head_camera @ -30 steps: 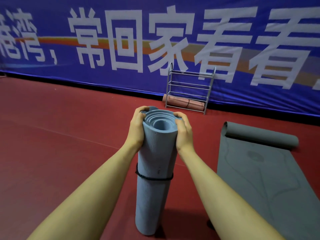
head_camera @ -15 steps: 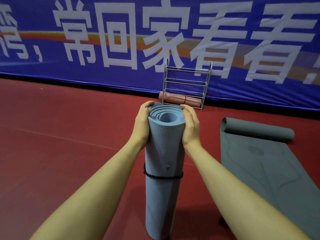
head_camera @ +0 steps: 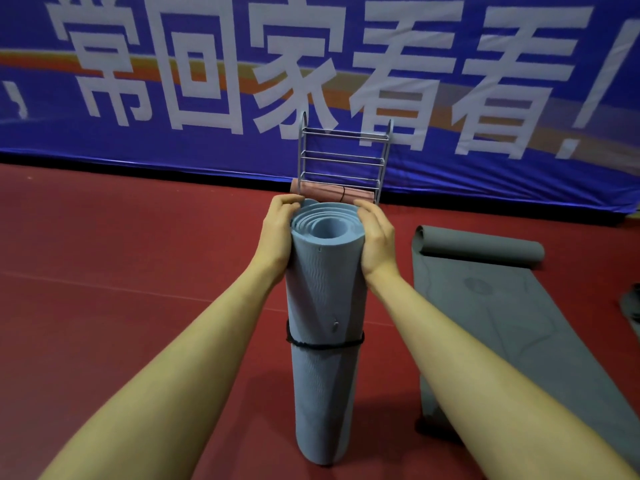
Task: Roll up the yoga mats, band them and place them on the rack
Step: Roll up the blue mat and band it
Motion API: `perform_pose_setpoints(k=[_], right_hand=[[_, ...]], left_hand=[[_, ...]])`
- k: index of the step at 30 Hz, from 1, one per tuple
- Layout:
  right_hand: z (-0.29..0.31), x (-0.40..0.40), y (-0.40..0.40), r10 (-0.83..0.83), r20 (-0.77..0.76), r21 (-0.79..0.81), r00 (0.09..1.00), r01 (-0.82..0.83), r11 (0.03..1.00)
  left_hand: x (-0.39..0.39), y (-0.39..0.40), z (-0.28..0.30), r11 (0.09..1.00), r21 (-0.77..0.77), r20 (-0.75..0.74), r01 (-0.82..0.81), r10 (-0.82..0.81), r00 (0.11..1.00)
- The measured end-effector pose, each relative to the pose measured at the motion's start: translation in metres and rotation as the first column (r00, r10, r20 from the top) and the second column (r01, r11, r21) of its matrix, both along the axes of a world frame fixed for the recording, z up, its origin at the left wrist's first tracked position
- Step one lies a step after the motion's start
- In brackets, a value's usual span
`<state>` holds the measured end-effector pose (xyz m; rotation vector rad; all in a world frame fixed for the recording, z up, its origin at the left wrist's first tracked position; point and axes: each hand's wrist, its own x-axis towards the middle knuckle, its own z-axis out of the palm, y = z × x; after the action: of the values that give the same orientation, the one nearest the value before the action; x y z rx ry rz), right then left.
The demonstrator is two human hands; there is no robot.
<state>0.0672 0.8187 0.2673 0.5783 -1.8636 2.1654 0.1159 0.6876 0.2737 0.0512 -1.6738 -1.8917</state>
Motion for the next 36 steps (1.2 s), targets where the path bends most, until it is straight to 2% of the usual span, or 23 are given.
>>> perform_pose_setpoints(k=[4, 12, 18, 23, 25, 26, 28, 30, 33, 36], right_hand=[[-0.007, -0.007, 0.007, 0.037, -0.019, -0.015, 0.999, -0.037, 0.999], [-0.017, -0.024, 0.019, 0.006, -0.057, -0.087, 0.998, -0.011, 0.996], [-0.022, -0.016, 0.016, 0.027, -0.109, -0.1, 0.994, -0.037, 0.994], [-0.02, -0.003, 0.022, 0.02, -0.076, -0.029, 0.997, -0.022, 0.999], [-0.017, 0.001, 0.028, -0.055, -0.07, 0.087, 0.996, 0.061, 0.994], [-0.015, 0.003, 0.031, -0.127, -0.121, 0.143, 0.984, 0.144, 0.979], [-0.012, 0.01, 0.037, -0.226, -0.347, 0.232, 0.91, 0.317, 0.92], [-0.011, 0.017, 0.041, -0.187, -0.576, 0.369, 0.796, 0.458, 0.809], [-0.01, 0.022, 0.041, -0.17, -0.748, 0.417, 0.642, 0.653, 0.632], [-0.003, 0.022, 0.041, -0.149, -0.835, 0.4, 0.53, 0.77, 0.497]], left_hand=[[-0.01, 0.008, -0.011, 0.999, -0.017, -0.041, -0.034, 0.034, 0.999], [-0.028, 0.026, -0.025, 0.995, -0.042, -0.095, -0.093, 0.088, 0.992], [-0.023, 0.02, -0.034, 0.996, 0.012, -0.129, -0.086, 0.086, 0.988], [-0.013, 0.021, -0.033, 0.999, 0.003, -0.098, -0.053, 0.053, 0.994], [-0.009, 0.022, -0.03, 0.999, -0.01, -0.015, -0.037, 0.037, 0.999], [-0.009, 0.023, -0.029, 0.999, -0.038, 0.036, -0.034, 0.036, 0.999], [-0.008, 0.028, -0.023, 0.983, -0.154, 0.115, -0.097, 0.116, 0.987], [-0.008, 0.033, -0.019, 0.969, -0.197, 0.16, -0.146, 0.179, 0.971], [-0.003, 0.036, -0.021, 0.995, -0.087, 0.142, -0.051, 0.063, 0.988], [0.01, 0.043, -0.033, 0.987, -0.079, 0.15, 0.143, -0.13, 0.98]])
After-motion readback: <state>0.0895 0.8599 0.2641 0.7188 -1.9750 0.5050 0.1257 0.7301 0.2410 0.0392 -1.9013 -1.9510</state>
